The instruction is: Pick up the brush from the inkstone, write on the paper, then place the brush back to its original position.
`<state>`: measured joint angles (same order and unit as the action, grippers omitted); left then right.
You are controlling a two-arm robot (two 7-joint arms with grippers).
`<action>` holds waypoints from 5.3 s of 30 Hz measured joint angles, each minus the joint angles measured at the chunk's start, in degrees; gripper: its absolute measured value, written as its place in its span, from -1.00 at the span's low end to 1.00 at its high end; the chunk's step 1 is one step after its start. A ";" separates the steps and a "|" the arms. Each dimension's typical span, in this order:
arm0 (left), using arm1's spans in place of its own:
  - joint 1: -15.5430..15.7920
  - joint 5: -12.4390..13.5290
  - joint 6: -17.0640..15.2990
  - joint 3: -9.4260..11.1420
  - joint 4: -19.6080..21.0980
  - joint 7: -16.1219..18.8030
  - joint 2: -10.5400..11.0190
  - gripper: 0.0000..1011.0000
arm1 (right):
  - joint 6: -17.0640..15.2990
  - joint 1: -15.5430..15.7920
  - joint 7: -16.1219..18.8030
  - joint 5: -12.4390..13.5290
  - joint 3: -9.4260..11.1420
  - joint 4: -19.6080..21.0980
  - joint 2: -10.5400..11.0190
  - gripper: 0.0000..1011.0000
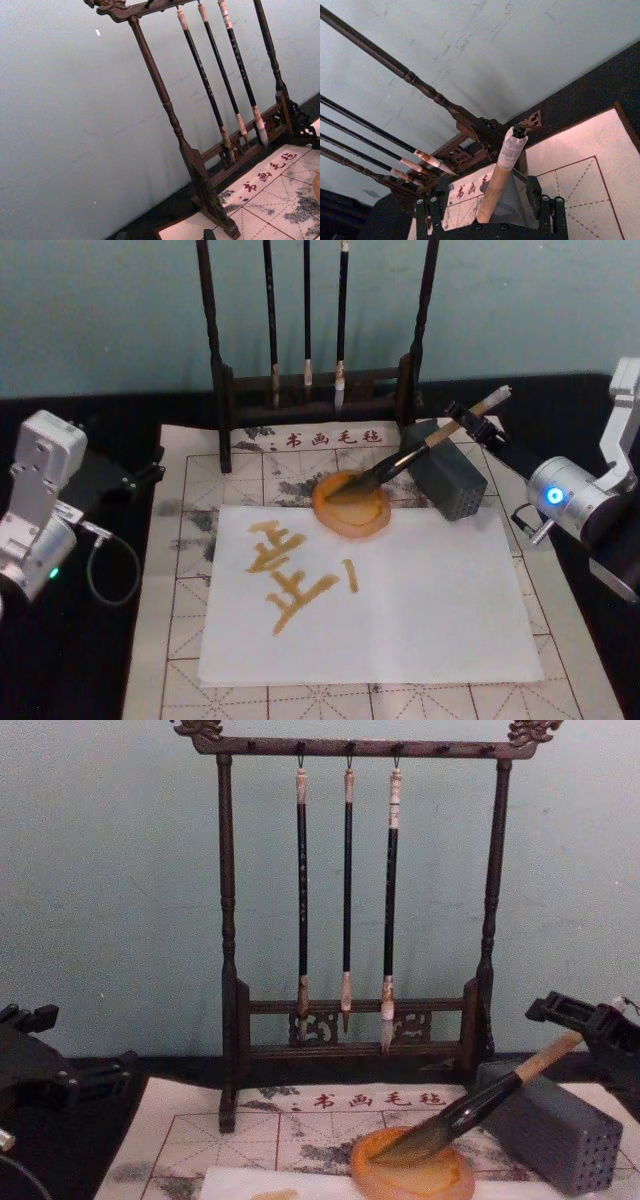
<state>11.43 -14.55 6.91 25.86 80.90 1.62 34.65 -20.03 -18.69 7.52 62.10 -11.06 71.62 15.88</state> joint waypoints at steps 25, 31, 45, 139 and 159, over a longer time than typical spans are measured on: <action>0.00 0.00 0.00 0.00 0.00 0.00 0.00 0.98 | 2.68 -2.63 -0.23 3.24 -2.26 -3.39 0.27 0.98; 0.00 0.00 0.00 0.00 0.00 0.00 0.00 0.98 | 3.07 -3.22 -0.55 3.83 -3.08 -4.07 0.38 0.98; 0.00 0.00 0.00 0.00 0.00 0.00 0.00 0.98 | 4.32 -4.69 -0.69 4.56 -5.40 -5.80 0.83 0.98; 0.00 0.00 0.00 0.00 0.00 0.00 0.00 0.98 | 13.24 -3.06 2.01 -0.91 -9.73 1.14 4.67 -0.61; 0.00 0.00 0.00 0.00 0.00 0.00 0.00 0.98 | 16.68 -1.05 3.33 -7.77 -8.71 3.36 4.86 -0.61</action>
<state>11.43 -14.55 6.91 25.87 80.90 1.62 34.65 -3.35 -19.74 10.85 54.33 -19.77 74.97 20.74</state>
